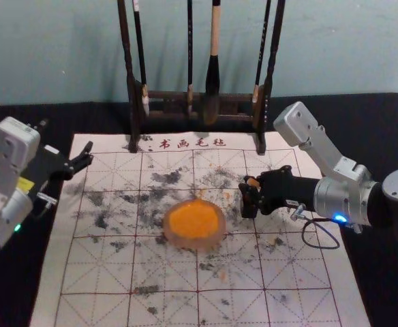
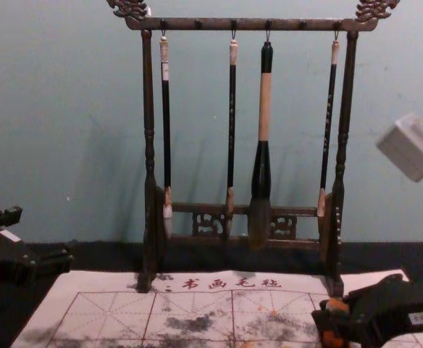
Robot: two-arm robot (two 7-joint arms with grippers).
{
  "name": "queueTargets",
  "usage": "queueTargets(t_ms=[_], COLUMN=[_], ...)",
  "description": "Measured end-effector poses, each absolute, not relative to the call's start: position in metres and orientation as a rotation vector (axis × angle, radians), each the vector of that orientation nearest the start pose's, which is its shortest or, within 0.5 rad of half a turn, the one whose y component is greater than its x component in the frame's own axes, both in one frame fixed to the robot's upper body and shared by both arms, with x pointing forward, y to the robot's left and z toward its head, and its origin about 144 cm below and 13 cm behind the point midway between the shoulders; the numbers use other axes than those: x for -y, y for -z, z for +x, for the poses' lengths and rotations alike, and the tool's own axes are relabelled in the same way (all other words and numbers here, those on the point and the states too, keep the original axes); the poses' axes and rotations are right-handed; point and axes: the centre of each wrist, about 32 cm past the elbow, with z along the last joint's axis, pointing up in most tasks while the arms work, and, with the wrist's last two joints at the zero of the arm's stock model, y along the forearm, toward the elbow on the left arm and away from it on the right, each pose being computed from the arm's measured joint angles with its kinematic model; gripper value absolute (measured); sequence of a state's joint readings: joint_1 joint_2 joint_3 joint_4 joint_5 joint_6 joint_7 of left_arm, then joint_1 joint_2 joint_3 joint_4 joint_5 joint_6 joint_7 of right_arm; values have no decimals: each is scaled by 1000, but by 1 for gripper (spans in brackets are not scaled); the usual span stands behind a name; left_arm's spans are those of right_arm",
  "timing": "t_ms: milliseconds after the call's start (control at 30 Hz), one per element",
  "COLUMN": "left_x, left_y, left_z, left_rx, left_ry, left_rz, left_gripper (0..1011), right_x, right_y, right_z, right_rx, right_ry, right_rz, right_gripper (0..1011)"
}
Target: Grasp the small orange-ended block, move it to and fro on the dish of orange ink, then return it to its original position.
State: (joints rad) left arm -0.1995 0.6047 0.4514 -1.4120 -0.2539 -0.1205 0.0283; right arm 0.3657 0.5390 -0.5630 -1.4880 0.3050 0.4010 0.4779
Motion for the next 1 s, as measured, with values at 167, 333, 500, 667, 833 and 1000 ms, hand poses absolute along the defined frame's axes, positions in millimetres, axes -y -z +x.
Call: queueTargets(t_ms=[167, 333, 500, 667, 833, 1000], left_x=[-310, -310, -310, -310, -310, -310], left_y=[-1140, -1140, -1140, -1140, -1140, -1140], left_z=[489, 489, 489, 489, 489, 489], left_rx=[285, 285, 285, 285, 285, 285], left_ry=[-1248, -1248, -1248, -1248, -1248, -1248], left_rz=[304, 304, 304, 304, 304, 304], left_gripper=[1001, 1001, 1001, 1002, 1001, 1001], right_x=[246, 246, 246, 246, 246, 246], right_y=[-1192, -1192, -1192, -1192, -1192, -1192], right_z=[521, 521, 521, 521, 520, 521], right_rx=[-79, -80, -80, -81, -82, -82], right_ry=[714, 713, 713, 713, 713, 713], right_rz=[-538, -537, -536, -536, -536, -536], right_gripper=[197, 375, 520, 683, 835, 960])
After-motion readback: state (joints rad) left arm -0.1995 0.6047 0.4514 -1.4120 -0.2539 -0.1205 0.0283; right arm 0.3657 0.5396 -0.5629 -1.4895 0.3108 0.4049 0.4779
